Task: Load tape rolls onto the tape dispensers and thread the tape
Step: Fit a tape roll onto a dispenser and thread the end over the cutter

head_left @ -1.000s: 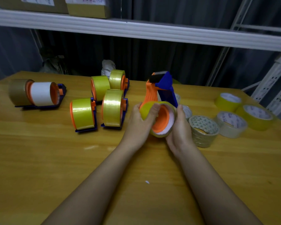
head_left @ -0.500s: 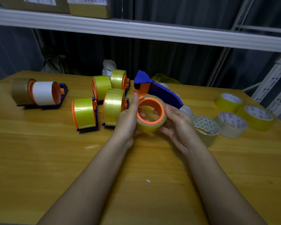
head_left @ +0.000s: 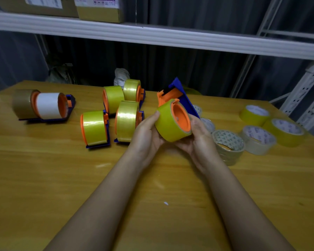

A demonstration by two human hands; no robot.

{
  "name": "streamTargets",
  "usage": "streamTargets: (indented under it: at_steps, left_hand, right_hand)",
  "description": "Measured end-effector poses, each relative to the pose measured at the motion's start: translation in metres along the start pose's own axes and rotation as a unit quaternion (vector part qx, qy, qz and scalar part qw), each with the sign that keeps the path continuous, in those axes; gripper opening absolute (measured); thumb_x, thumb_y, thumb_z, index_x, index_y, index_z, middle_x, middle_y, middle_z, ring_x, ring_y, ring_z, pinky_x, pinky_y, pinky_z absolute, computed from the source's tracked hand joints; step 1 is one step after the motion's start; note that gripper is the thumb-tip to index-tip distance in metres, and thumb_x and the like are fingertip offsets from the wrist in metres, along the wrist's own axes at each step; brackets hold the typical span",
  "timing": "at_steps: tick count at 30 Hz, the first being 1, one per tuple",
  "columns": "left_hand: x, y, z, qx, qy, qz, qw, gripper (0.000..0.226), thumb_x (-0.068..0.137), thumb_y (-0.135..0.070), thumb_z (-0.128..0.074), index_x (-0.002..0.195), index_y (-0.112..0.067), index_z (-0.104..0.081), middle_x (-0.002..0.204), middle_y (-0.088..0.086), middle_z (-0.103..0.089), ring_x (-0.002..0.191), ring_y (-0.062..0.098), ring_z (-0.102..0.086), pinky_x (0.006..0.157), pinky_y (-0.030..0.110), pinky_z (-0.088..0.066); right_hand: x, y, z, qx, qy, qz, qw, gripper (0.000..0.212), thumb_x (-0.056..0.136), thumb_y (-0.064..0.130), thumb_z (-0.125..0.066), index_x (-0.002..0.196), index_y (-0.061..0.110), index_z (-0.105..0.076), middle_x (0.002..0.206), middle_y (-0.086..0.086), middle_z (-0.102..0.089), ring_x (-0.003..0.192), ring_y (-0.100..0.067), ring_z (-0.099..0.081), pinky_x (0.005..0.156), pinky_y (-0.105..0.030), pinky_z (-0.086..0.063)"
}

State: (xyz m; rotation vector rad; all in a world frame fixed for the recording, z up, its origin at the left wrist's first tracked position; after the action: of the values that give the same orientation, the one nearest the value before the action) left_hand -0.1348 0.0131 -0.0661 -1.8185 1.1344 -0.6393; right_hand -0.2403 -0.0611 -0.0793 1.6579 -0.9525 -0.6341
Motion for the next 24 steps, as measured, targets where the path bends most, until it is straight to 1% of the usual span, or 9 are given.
streamTargets:
  at_steps: [2,4,6,9,11,13,17,19,24]
  left_hand:
    - [-0.001,-0.003,0.002,0.006,-0.015,-0.006,1.000,0.034,0.101,-0.026,-0.034,0.109,-0.009,-0.061,0.091,0.009,-0.073,0.080,0.016,-0.071,0.065,0.031,-0.058]
    - [-0.004,-0.006,0.006,0.031,-0.055,-0.004,0.998,0.036,0.098,-0.026,-0.037,0.110,-0.003,-0.061,0.082,0.010,-0.071,0.071,0.019,-0.069,0.061,0.033,-0.056]
    - [-0.007,-0.006,0.007,0.050,-0.083,-0.003,0.995,0.046,0.088,-0.035,-0.047,0.114,0.000,-0.061,0.096,0.023,-0.068,0.088,0.034,-0.067,0.078,0.045,-0.055]
    - [-0.008,-0.001,0.006,0.076,-0.069,0.011,0.995,0.070,0.063,-0.045,-0.054,0.117,0.000,-0.060,0.112,0.035,-0.058,0.103,0.047,-0.059,0.095,0.061,-0.043]
    - [-0.012,-0.002,0.004,0.086,-0.051,0.028,0.995,0.068,0.068,-0.040,-0.050,0.117,0.006,-0.059,0.100,0.032,-0.062,0.090,0.042,-0.061,0.093,0.053,-0.046]
    - [-0.011,-0.001,0.005,0.094,-0.040,0.037,0.994,0.055,0.083,-0.031,-0.043,0.116,0.011,-0.058,0.091,0.024,-0.063,0.081,0.033,-0.061,0.086,0.047,-0.048]
    - [-0.007,0.001,0.009,0.109,-0.028,0.038,0.993,0.041,0.092,-0.025,-0.035,0.091,0.002,-0.066,0.070,0.012,-0.067,0.063,0.023,-0.063,0.066,0.030,-0.053]
    - [-0.005,0.001,0.009,0.102,-0.028,0.039,0.994,0.041,0.093,-0.025,-0.033,0.084,-0.001,-0.065,0.062,0.009,-0.066,0.056,0.019,-0.063,0.057,0.025,-0.053]
    - [-0.004,0.001,0.010,0.087,-0.030,0.042,0.995,0.040,0.094,-0.025,-0.032,0.084,-0.003,-0.064,0.059,0.007,-0.066,0.051,0.015,-0.062,0.055,0.025,-0.052]
  right_hand:
    - [0.000,0.001,0.001,-0.038,0.000,-0.004,0.999,0.028,0.102,0.018,-0.044,0.126,0.018,-0.058,0.117,-0.009,-0.067,0.112,-0.027,-0.063,0.089,-0.046,-0.056]
    - [0.001,0.004,0.001,-0.049,0.014,0.010,0.999,0.031,0.097,0.017,-0.054,0.127,0.022,-0.058,0.118,-0.004,-0.069,0.113,-0.022,-0.064,0.096,-0.048,-0.052]
    - [-0.002,0.009,-0.005,-0.053,0.064,0.032,0.996,0.043,0.088,0.026,-0.063,0.131,0.029,-0.053,0.130,0.001,-0.062,0.117,-0.016,-0.061,0.098,-0.043,-0.051]
    - [-0.011,0.010,-0.016,-0.157,0.127,0.064,0.977,0.070,0.078,0.029,-0.076,0.137,0.038,-0.040,0.135,0.009,-0.050,0.114,-0.001,-0.058,0.084,-0.022,-0.053]
    - [-0.015,0.012,-0.018,-0.201,0.131,0.084,0.967,0.080,0.075,0.018,-0.080,0.140,0.034,-0.036,0.124,0.015,-0.049,0.102,0.010,-0.059,0.075,-0.014,-0.051]
    - [-0.016,0.015,-0.019,-0.208,0.130,0.095,0.965,0.082,0.073,0.010,-0.080,0.139,0.030,-0.036,0.118,0.018,-0.048,0.095,0.013,-0.059,0.074,-0.017,-0.053]
    - [-0.018,0.012,-0.021,-0.222,0.154,0.105,0.957,0.086,0.069,0.010,-0.084,0.137,0.035,-0.038,0.127,0.019,-0.044,0.111,0.006,-0.055,0.088,-0.031,-0.056]
    - [-0.020,0.012,-0.023,-0.242,0.165,0.119,0.949,0.086,0.068,0.011,-0.086,0.135,0.039,-0.040,0.133,0.019,-0.039,0.120,0.002,-0.049,0.092,-0.031,-0.054]
    - [-0.021,0.012,-0.026,-0.276,0.161,0.156,0.935,0.087,0.066,0.014,-0.089,0.134,0.040,-0.042,0.138,0.011,-0.037,0.127,-0.007,-0.045,0.095,-0.032,-0.053]
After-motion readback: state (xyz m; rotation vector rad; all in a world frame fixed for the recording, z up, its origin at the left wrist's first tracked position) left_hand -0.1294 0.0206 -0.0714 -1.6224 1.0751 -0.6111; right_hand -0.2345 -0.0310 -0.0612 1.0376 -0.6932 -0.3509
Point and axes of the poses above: each hand's wrist, its own x-axis towards the middle knuckle, its own z-axis out of the back of the hand, y = z × x, the point moved 7 cm from there along x, towards the middle knuckle
